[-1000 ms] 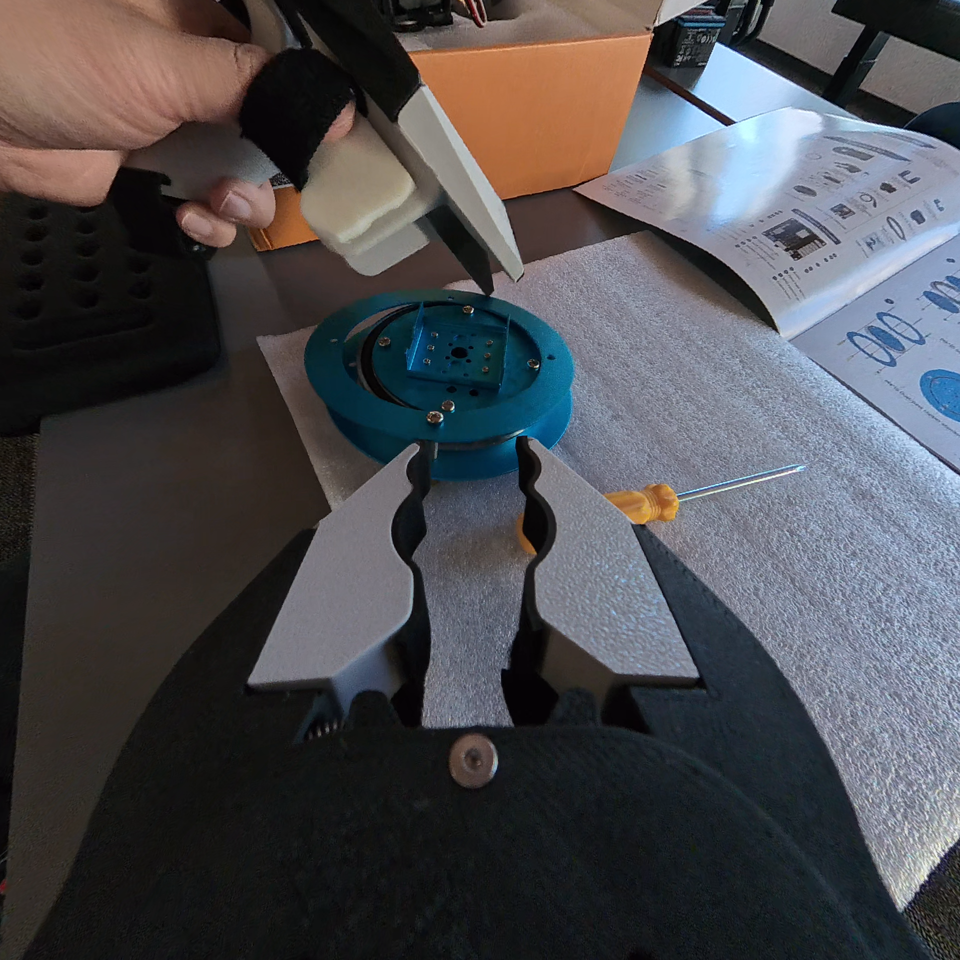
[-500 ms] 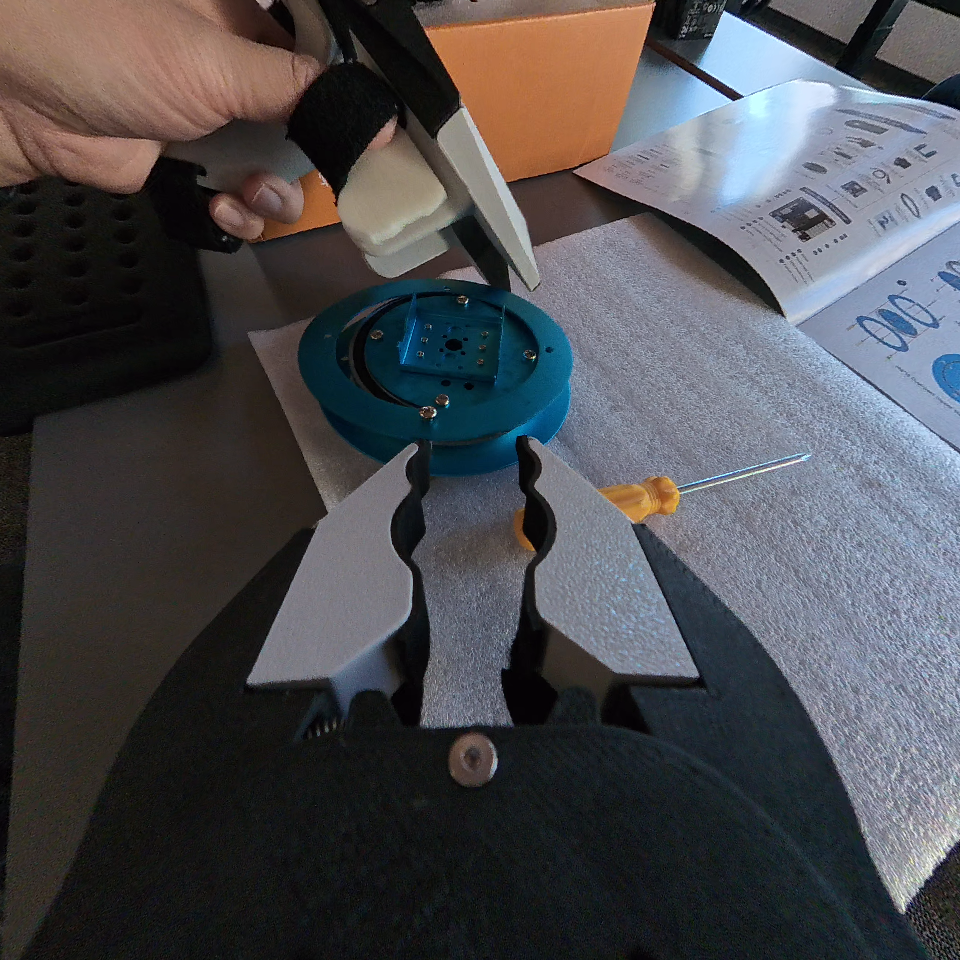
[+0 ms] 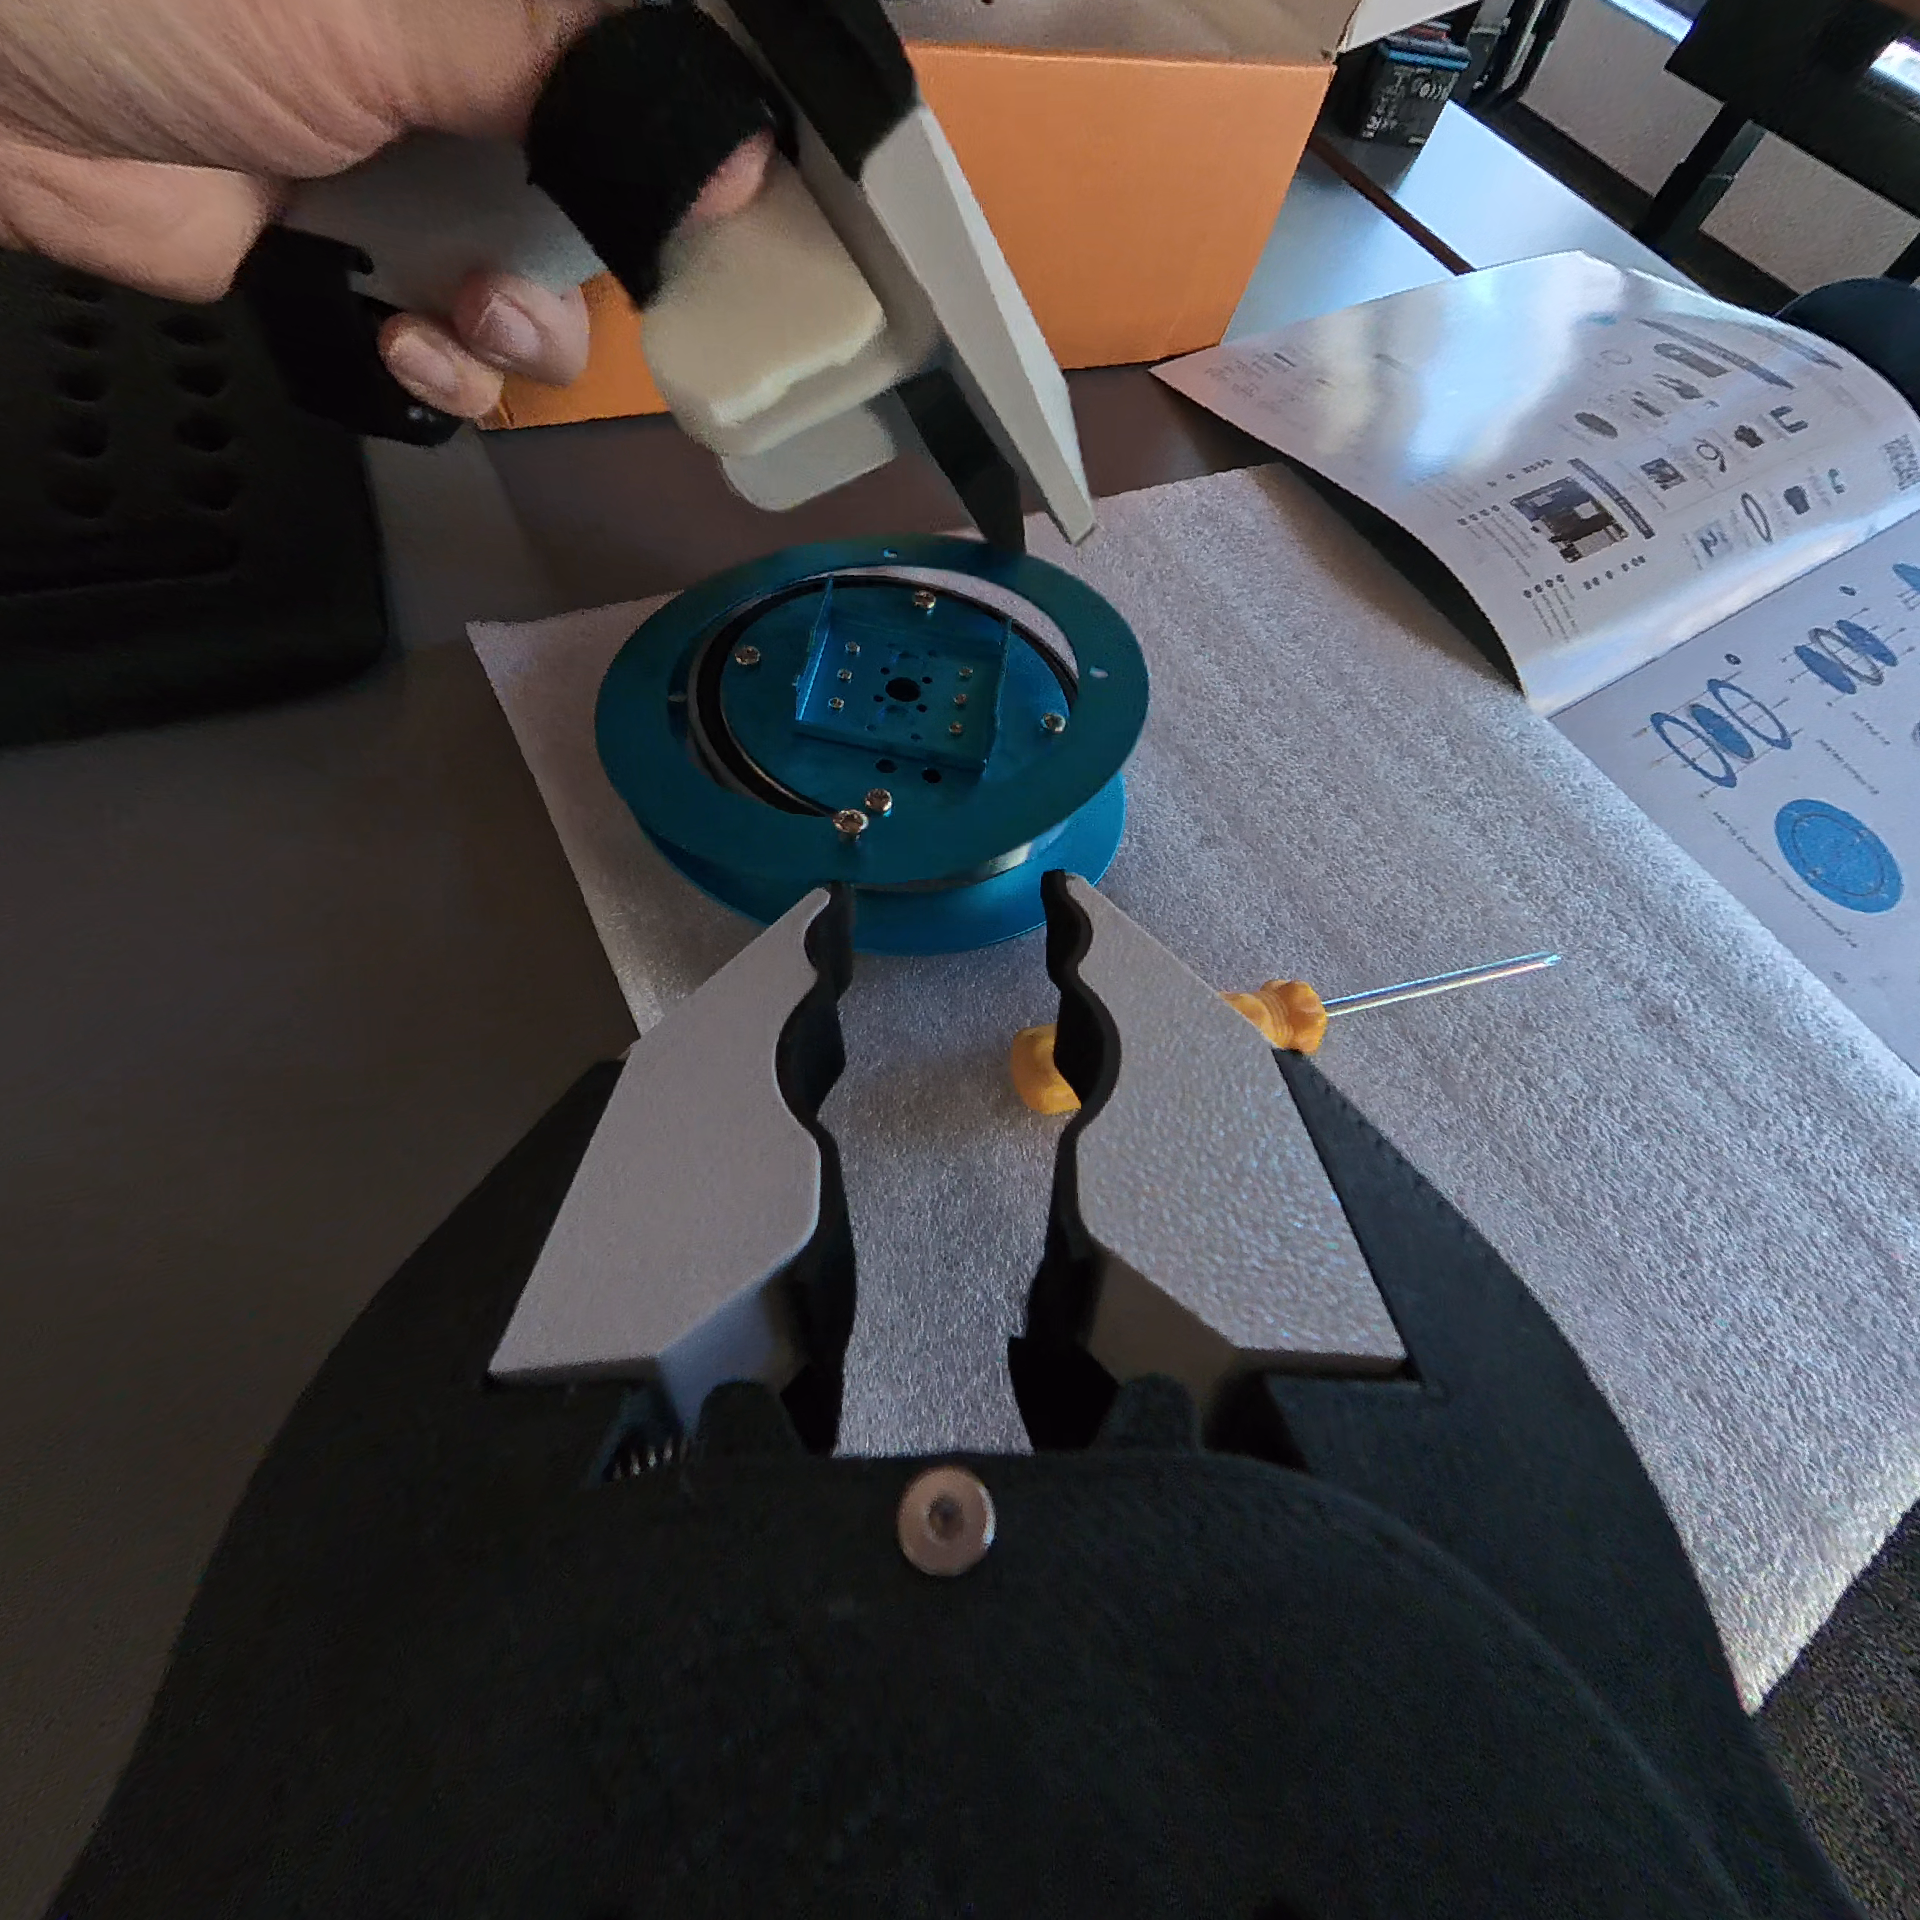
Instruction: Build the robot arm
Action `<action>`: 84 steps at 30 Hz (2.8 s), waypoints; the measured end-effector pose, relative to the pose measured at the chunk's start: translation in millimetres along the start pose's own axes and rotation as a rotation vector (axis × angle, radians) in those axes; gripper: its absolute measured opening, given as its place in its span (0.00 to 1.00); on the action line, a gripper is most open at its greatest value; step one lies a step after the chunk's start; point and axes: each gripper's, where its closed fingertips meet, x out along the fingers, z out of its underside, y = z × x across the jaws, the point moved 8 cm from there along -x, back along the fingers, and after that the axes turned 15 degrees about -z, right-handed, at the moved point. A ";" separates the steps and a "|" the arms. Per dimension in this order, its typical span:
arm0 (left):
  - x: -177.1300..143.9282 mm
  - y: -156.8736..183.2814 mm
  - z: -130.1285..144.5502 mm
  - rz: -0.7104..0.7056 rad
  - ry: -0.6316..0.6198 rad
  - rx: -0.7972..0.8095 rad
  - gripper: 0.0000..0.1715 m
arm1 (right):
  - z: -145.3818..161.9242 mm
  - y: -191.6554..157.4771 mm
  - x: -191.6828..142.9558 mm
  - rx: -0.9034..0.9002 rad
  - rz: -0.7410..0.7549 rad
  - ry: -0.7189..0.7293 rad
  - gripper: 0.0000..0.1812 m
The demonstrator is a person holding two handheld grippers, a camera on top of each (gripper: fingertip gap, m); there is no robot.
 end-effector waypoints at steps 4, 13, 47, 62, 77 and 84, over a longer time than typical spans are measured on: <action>-22.1 14.4 15.4 -0.099 0.072 0.238 0.43 | 1.0 1.2 0.9 0.004 0.001 -0.012 0.20; -69.0 53.2 72.7 -0.234 0.199 0.630 0.45 | 2.0 0.6 3.9 -0.001 -0.022 -0.034 0.20; -30.4 72.7 101.4 -0.425 0.048 1.136 0.10 | -41.8 64.5 33.4 0.265 -0.437 -0.249 0.11; -31.0 58.8 84.2 -0.343 0.047 1.107 0.16 | -20.2 70.7 20.6 0.480 -0.417 0.041 0.09; -31.9 35.4 49.0 -0.313 0.066 0.658 0.30 | -13.2 74.2 22.6 0.561 -0.500 0.144 0.06; -9.8 37.7 49.3 -0.372 0.014 0.579 0.25 | -13.3 73.5 22.9 0.557 -0.493 0.136 0.07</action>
